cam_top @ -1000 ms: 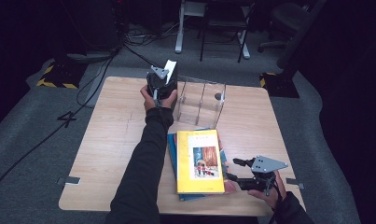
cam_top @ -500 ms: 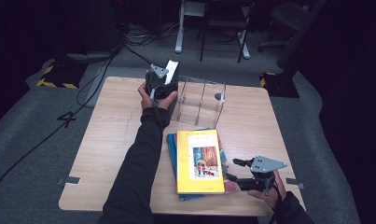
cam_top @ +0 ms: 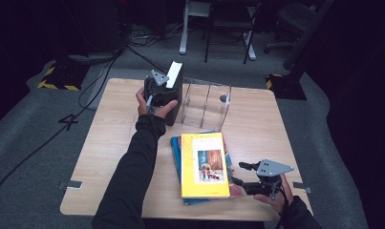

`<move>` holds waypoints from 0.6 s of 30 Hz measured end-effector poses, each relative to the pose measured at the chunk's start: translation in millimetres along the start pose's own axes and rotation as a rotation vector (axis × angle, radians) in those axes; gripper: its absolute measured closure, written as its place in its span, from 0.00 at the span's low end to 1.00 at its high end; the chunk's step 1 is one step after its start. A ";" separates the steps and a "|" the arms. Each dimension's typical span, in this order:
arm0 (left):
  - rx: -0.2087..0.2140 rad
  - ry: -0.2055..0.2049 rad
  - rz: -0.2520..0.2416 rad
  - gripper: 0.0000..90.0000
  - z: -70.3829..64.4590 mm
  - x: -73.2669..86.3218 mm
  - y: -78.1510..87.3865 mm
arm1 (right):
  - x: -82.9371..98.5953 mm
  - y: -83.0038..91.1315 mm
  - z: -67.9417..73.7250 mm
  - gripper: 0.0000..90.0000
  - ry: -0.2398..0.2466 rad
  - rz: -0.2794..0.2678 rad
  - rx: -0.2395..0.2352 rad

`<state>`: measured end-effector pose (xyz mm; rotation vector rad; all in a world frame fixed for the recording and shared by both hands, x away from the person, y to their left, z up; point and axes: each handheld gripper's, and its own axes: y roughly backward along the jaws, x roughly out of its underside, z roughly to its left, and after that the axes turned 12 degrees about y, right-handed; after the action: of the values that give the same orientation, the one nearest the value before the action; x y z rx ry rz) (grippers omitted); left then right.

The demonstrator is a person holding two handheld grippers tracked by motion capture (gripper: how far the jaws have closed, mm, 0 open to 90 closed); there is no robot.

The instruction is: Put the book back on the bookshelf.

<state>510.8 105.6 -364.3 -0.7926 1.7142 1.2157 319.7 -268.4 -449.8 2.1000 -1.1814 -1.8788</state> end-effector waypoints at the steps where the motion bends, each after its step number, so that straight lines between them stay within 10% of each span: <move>1: 0.006 0.001 -0.001 0.38 0.2 1.4 0.8 | 0.1 0.1 -0.1 0.43 -0.002 -0.001 0.000; 18: 0.073 -0.083 0.046 0.37 12.3 32.4 30.7 | 0.3 -2.4 0.8 0.43 -0.003 0.011 -0.007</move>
<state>474.2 126.6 -383.4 -0.6540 1.7071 1.1936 320.1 -266.6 -451.5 2.0840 -1.1832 -1.8793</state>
